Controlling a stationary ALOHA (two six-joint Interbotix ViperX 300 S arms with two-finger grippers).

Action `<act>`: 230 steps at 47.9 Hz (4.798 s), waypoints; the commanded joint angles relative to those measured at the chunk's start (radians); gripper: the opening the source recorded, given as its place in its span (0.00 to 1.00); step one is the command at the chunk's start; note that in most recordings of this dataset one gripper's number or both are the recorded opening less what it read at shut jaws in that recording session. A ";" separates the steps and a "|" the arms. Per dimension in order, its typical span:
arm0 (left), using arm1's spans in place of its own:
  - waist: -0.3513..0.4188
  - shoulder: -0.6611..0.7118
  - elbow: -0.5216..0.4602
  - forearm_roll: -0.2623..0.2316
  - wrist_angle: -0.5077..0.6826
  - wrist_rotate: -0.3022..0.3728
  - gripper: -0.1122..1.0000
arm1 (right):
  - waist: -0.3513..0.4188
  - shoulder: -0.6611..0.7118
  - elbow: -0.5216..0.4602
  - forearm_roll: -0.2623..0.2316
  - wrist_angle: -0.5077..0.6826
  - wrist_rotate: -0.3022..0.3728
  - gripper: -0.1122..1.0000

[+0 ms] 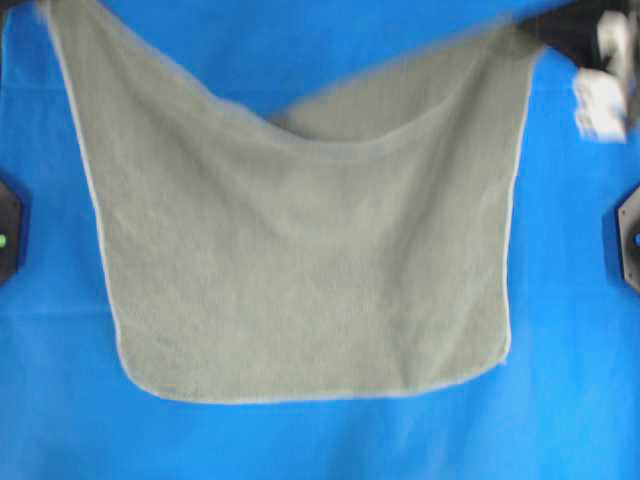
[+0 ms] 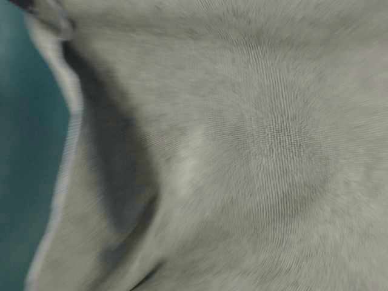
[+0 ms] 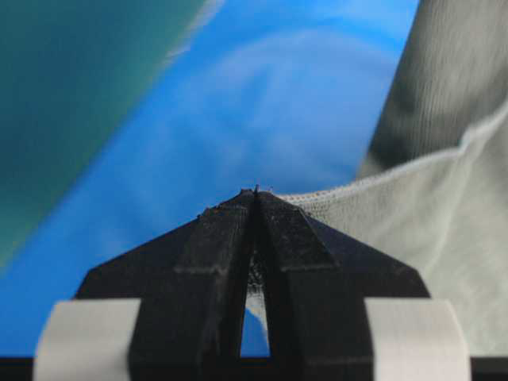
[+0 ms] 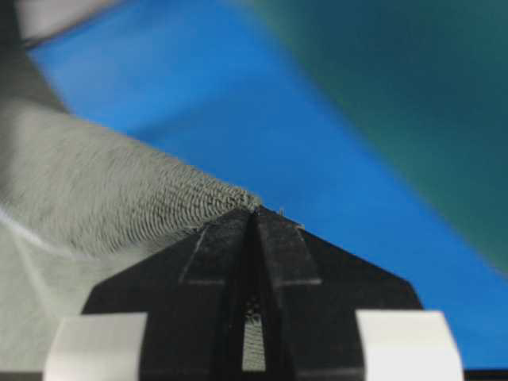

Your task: Fold a large towel.

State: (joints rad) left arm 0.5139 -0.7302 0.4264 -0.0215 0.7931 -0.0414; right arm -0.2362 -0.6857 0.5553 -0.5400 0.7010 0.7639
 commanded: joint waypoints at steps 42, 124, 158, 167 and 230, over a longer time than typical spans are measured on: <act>-0.249 0.081 0.560 -0.023 -0.239 -0.324 0.12 | 0.095 0.124 0.345 0.308 0.015 0.089 0.12; -0.353 0.117 0.571 -0.002 -0.502 -0.110 0.68 | 0.209 0.299 0.301 -0.084 0.143 0.301 0.66; -0.015 0.658 0.546 -0.002 -0.770 0.195 0.68 | -0.198 0.609 0.393 -0.210 -0.373 0.160 0.65; 0.026 0.661 0.554 -0.002 -0.769 0.213 0.68 | -0.206 0.638 0.391 -0.216 -0.407 0.144 0.64; -0.241 0.107 0.238 -0.009 -0.043 0.089 0.13 | 0.253 -0.061 0.242 -0.158 -0.025 0.149 0.13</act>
State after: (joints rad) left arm 0.2991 -0.6151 0.6811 -0.0261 0.7532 0.0644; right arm 0.0261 -0.7547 0.8237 -0.6796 0.6796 0.9127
